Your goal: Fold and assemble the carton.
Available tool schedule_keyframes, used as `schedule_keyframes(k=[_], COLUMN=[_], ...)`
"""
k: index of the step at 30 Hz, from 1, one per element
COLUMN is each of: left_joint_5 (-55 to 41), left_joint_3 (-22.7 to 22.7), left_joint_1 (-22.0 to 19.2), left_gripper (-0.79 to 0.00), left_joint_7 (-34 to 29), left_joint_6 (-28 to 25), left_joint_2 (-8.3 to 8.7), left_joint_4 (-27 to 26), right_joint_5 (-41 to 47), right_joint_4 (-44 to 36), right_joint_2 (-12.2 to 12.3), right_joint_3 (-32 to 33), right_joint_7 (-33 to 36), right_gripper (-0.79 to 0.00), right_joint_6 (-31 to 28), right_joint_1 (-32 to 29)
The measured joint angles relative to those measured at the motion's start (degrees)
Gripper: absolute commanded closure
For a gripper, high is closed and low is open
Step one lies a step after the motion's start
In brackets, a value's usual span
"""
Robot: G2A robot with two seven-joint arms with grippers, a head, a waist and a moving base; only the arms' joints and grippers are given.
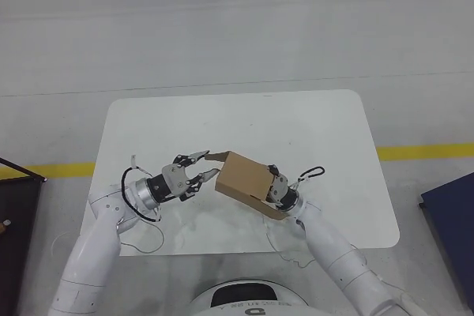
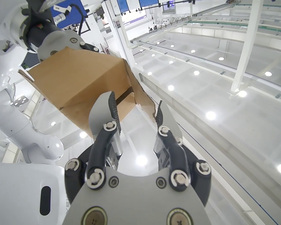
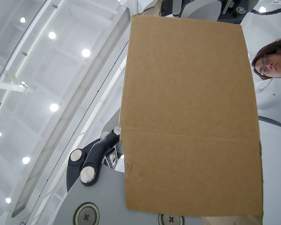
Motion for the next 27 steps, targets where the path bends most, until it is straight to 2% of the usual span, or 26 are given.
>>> schedule_keyframes(k=[7, 11, 19, 27], left_joint_5=[-1.73, -4.04, -4.59, -4.39], left_joint_3=[0.58, 1.21, 1.17, 1.11], left_joint_1=[0.12, -0.39, -0.57, -0.97], left_gripper=[-0.391, -0.560, -0.616, -0.625], left_joint_7=[0.99, 2.02, 2.43, 0.84], left_joint_6=[2.07, 4.04, 7.07, 8.99], left_joint_2=[0.13, 0.13, 0.51, 0.88], left_joint_4=[0.58, 1.06, 0.80, 0.42], right_joint_5=[0.08, 0.30, 0.74, 0.82], right_joint_4=[-0.29, -0.39, -0.14, -0.22], right_joint_2=[-0.12, -0.22, -0.32, -0.40], right_joint_3=[0.28, 0.33, 0.56, 0.76], right_joint_7=[0.80, 0.92, 0.65, 0.19], right_gripper=[0.000, 0.000, 0.000, 0.000], right_joint_6=[-1.64, -2.18, -2.07, -2.06], right_joint_1=[-0.22, -0.34, -0.42, -0.43])
